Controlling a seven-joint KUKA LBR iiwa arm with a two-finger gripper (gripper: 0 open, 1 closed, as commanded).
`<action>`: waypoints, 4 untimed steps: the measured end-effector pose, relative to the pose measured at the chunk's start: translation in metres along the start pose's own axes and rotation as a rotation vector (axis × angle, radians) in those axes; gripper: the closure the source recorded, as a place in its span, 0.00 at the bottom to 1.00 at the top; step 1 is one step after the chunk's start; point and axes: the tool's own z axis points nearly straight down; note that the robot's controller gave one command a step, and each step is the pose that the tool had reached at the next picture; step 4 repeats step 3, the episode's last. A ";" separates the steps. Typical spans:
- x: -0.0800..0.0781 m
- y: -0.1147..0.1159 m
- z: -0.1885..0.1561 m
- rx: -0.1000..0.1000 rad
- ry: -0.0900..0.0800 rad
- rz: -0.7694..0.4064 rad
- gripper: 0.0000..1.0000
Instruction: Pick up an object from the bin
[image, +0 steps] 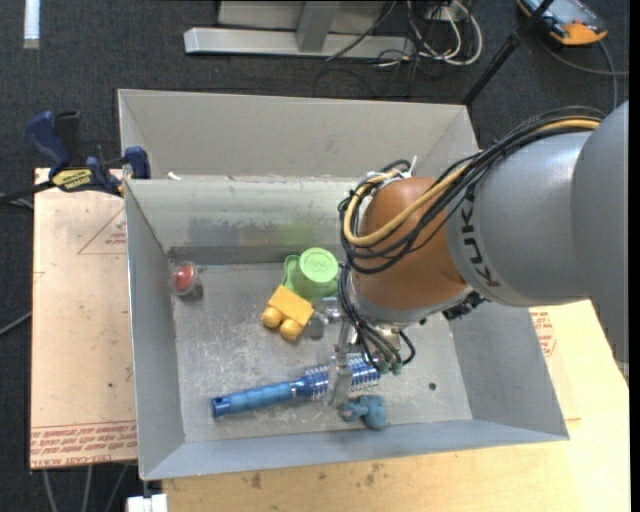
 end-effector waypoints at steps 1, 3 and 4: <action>0.012 0.015 0.064 0.000 -0.001 -0.032 0.00; -0.023 -0.023 -0.107 0.001 -0.018 -0.058 1.00; -0.023 -0.023 -0.107 0.001 -0.018 -0.058 1.00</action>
Offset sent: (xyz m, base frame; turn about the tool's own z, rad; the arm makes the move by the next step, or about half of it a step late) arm -0.0110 0.0140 -0.0602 -0.0289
